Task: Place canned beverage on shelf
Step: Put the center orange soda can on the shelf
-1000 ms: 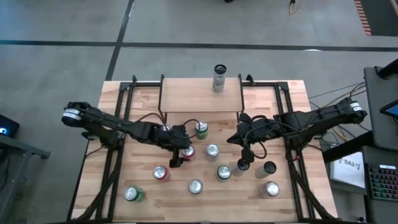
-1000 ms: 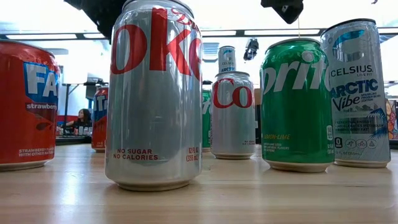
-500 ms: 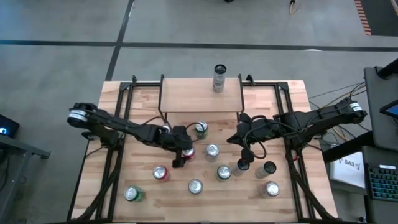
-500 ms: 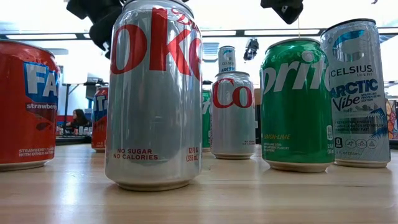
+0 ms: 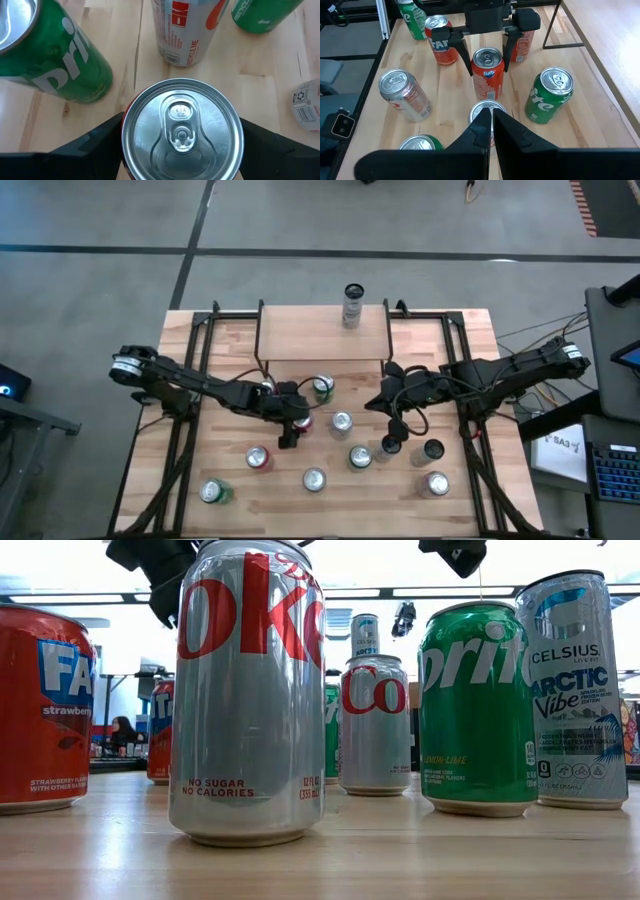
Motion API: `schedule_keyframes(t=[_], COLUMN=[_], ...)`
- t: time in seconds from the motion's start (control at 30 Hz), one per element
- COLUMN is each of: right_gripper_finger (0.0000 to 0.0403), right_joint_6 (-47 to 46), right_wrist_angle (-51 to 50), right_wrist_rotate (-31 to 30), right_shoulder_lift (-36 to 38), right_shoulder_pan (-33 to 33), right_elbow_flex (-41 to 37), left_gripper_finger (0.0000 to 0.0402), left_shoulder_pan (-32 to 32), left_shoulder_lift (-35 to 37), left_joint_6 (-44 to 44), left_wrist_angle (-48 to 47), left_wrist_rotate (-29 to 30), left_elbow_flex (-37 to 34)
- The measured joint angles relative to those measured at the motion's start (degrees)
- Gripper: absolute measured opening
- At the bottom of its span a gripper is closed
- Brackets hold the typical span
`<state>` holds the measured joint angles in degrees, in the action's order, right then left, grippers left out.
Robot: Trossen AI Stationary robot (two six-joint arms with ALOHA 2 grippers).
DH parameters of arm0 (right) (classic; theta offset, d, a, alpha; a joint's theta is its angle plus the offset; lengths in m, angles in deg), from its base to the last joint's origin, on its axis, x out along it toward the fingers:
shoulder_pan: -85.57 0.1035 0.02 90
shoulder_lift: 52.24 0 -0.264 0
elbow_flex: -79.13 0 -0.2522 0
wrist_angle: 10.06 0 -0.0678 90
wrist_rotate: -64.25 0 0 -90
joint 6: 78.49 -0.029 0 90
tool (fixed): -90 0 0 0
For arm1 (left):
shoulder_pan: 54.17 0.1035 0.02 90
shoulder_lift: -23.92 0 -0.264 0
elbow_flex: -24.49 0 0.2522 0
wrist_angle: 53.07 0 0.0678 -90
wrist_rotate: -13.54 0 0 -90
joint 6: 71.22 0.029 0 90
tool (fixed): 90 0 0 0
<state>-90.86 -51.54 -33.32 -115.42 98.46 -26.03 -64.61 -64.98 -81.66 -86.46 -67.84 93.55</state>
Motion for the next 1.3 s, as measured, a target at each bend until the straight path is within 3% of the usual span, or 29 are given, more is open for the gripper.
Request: schedule_keyframes(t=[0.23, 0.37, 0.53, 0.77, 0.97, 1.1, 1.3], right_gripper_finger=[0.0009, 0.0009, 0.0009, 0.0009, 0.0009, 0.0009, 0.0009], right_joint_6=[0.0, 0.4, 0.4, 0.4, 1.4, 2.4, 2.5], right_wrist_angle=[0.0, 0.0, 0.0, 0.0, -0.2, -0.3, -0.8], right_wrist_rotate=[0.0, 0.0, 0.0, 0.0, 0.0, 0.0, 0.1], right_shoulder_lift=[0.0, 0.0, 0.0, 0.0, 0.0, 0.0, 0.0], right_shoulder_pan=[0.0, 0.0, 0.0, 0.0, 0.0, 0.0, 0.0], right_elbow_flex=[-0.1, -0.2, -0.2, -0.2, -0.2, -0.2, -0.2], left_gripper_finger=[0.0288, 0.0288, 0.0288, 0.0288, 0.0288, 0.0288, 0.0288], left_shoulder_pan=[-0.1, 0.2, 1.5, 5.8, 12.0, 15.7, 18.8], left_shoulder_lift=[4.8, 10.1, 13.6, 13.5, 12.8, 12.0, 9.5], left_joint_6=[-2.3, -4.5, -6.5, -6.5, -9.3, -16.0, -17.1], left_wrist_angle=[0.1, -0.1, -5.4, -19.9, -22.9, -25.0, -29.3], left_wrist_rotate=[0.4, 4.7, 10.9, 14.9, 14.9, 14.9, 12.7], left_elbow_flex=[0.0, 0.7, 7.9, 20.0, 23.3, 24.8, 28.7])
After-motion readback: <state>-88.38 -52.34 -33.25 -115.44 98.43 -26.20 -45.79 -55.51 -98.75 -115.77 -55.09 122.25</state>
